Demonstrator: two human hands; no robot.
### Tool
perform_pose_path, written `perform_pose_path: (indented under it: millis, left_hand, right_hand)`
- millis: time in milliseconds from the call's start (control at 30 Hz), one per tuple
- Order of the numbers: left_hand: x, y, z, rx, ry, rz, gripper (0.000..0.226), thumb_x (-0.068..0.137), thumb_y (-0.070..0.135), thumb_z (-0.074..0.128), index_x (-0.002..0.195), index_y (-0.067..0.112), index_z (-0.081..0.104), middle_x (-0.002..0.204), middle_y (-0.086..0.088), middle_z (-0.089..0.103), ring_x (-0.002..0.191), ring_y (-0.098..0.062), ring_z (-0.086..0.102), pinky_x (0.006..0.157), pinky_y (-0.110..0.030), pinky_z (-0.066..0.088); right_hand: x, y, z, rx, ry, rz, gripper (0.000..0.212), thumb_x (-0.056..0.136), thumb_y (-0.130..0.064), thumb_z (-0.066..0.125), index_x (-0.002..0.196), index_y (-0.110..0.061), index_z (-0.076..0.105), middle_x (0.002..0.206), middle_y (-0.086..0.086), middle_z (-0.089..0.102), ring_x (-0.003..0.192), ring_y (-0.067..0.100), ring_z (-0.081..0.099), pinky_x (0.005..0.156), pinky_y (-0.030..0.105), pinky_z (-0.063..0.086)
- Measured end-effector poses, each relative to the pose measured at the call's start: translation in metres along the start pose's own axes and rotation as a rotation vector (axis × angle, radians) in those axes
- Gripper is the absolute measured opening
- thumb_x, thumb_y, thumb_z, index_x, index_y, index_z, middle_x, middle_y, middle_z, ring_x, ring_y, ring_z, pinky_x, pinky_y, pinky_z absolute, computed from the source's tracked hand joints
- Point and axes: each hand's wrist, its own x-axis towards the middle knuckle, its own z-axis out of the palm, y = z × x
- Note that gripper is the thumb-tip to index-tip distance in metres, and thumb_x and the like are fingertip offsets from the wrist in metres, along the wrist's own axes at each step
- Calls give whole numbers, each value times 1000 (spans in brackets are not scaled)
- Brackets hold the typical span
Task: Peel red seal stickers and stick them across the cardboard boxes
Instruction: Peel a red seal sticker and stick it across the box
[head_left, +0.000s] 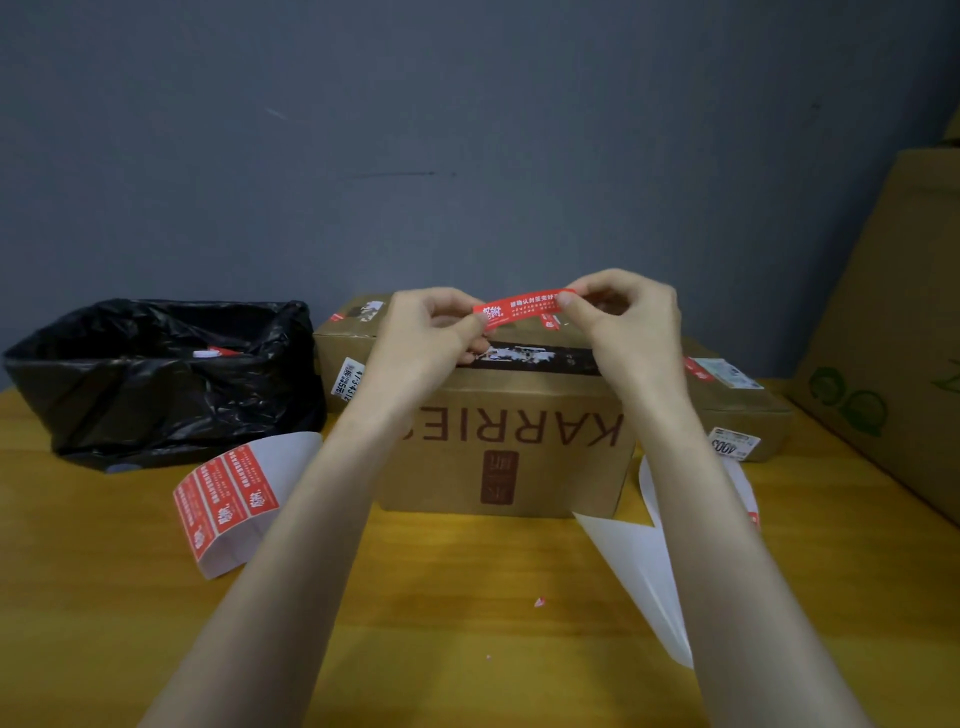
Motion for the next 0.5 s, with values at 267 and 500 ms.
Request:
perform_pose_path:
  millis: [267, 500]
  left_hand:
    - [10, -5, -10, 132, 124, 79, 7, 85, 17, 67, 85, 22, 72, 65, 8, 64, 50, 4, 54, 57, -13, 44]
    - [15, -11, -15, 216, 185, 74, 7, 83, 19, 70, 89, 20, 74, 68, 5, 67, 59, -4, 56, 71, -27, 49]
  right_hand:
    - [2, -2, -5, 89, -50, -37, 4, 76, -21, 76, 76, -25, 74, 73, -14, 70, 74, 1, 64, 68, 12, 49]
    - [1, -3, -4, 83, -128, -36, 5, 75, -22, 76, 74, -26, 73, 73, -12, 70, 77, 4, 65, 68, 15, 51]
